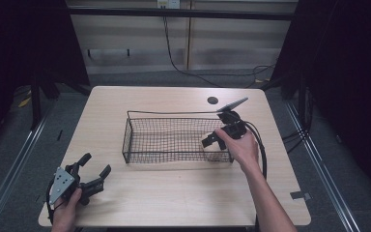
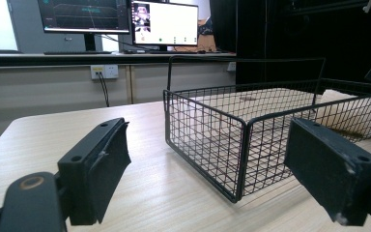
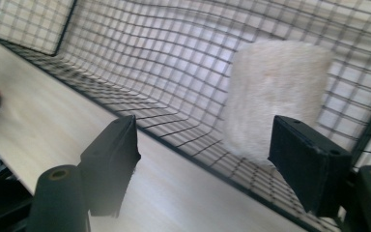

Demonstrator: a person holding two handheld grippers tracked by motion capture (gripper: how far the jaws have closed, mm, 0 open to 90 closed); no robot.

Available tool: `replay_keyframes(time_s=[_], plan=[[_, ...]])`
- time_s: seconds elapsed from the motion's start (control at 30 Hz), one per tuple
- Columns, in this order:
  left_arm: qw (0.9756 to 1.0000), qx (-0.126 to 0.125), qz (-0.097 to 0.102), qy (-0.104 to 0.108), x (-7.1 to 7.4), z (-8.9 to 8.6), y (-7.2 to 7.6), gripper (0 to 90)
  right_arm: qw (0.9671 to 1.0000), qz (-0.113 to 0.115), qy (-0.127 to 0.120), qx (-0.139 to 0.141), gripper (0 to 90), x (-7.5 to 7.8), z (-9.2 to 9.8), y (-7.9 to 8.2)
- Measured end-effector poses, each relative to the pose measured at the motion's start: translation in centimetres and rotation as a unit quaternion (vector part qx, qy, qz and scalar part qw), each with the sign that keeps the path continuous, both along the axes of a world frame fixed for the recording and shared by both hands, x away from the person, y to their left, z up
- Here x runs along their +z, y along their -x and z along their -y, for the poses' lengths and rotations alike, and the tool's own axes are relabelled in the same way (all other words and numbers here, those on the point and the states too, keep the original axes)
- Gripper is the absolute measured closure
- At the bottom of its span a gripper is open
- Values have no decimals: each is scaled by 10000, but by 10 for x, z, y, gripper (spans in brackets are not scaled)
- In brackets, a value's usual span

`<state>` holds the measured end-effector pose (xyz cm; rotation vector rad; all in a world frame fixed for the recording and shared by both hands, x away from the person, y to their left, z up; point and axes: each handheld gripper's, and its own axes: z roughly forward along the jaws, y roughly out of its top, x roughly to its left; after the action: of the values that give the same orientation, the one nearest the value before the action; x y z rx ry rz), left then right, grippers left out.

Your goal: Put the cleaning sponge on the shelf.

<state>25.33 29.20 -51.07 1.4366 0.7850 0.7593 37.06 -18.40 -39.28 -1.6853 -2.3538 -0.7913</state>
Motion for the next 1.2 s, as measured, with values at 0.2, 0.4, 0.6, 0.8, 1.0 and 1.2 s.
replay_keyframes(time_s=[0.2,0.4,0.6,0.8,1.0,1.2], plan=[[10000,2,-1,-13,0,0,0,157,9997,51,-111,220,255,6,-6,8],[10000,0,2,2,0,0,0,157,9988,79,-356,315,255,0,-8,18],[10000,3,0,-13,0,0,0,157,9983,196,-403,363,255,0,-10,30],[10000,2,-5,-12,0,0,0,157,9973,468,-331,462,257,3,-10,44],[10000,-4,-1,-25,0,0,0,157,9968,562,-277,503,259,-1,-11,58],[10000,0,1,1,0,0,0,157,9963,640,-211,542,255,-8,-17,70]])
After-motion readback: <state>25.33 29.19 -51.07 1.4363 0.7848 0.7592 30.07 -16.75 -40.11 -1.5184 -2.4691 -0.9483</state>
